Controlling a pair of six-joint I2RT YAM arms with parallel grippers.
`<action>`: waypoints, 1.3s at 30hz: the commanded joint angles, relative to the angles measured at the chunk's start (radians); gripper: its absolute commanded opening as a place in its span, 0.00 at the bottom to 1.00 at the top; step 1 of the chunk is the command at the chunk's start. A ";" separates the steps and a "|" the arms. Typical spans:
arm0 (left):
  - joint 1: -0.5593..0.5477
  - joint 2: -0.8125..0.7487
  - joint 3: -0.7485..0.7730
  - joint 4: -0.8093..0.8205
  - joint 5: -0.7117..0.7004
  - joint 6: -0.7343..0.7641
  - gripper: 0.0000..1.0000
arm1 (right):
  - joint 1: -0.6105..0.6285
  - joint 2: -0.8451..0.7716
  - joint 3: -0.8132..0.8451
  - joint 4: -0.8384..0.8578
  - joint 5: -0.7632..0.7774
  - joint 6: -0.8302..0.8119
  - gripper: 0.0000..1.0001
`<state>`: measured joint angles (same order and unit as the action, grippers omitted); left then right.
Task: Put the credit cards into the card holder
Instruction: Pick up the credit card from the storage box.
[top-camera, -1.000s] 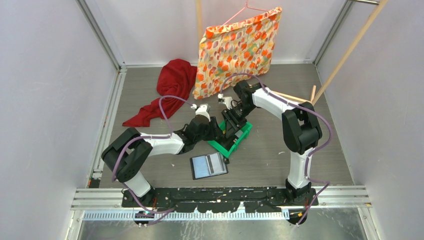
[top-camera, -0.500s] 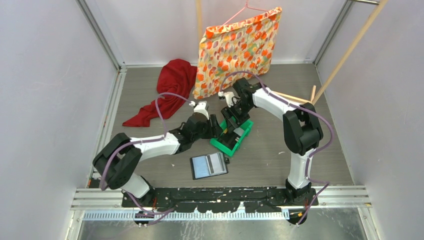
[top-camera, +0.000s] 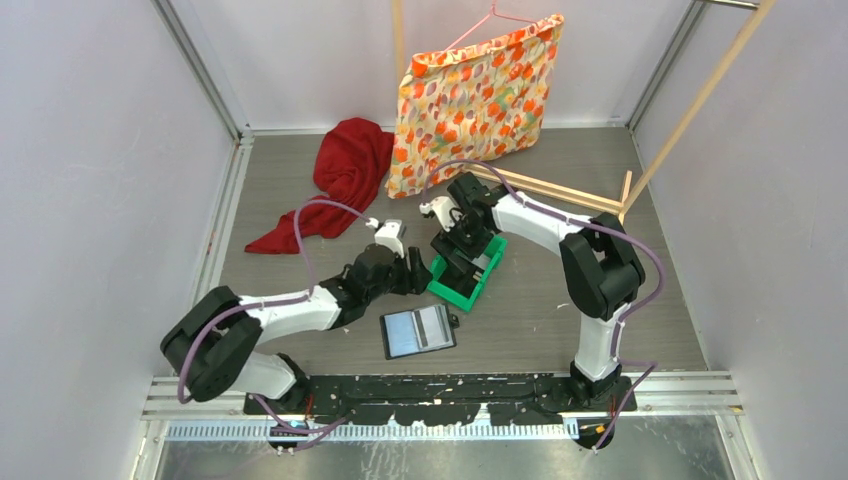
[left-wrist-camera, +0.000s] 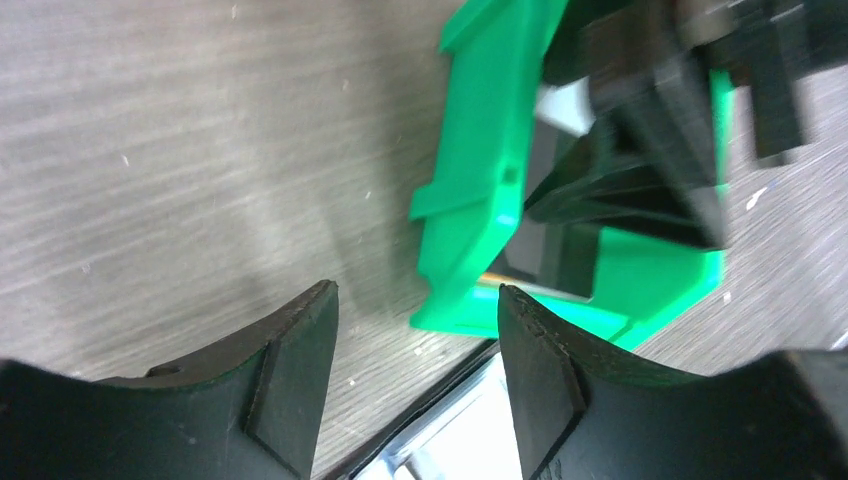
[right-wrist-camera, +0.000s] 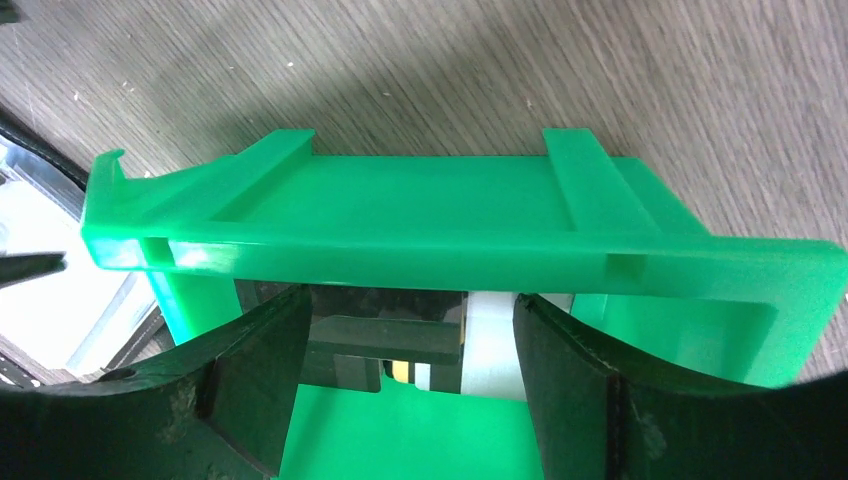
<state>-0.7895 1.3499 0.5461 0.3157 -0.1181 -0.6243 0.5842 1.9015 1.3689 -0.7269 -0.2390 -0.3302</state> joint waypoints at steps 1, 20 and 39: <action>0.005 0.066 -0.045 0.213 0.033 -0.004 0.61 | 0.008 -0.045 -0.033 0.033 0.013 -0.038 0.78; 0.005 0.255 0.063 0.184 0.074 0.001 0.52 | -0.014 -0.026 0.056 -0.127 -0.270 0.015 0.66; 0.005 0.218 0.039 0.198 0.026 -0.028 0.52 | -0.057 -0.035 0.090 -0.129 -0.244 0.145 0.63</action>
<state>-0.7895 1.6035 0.5888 0.4721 -0.0525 -0.6468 0.5323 1.8877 1.4601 -0.9001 -0.6033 -0.2340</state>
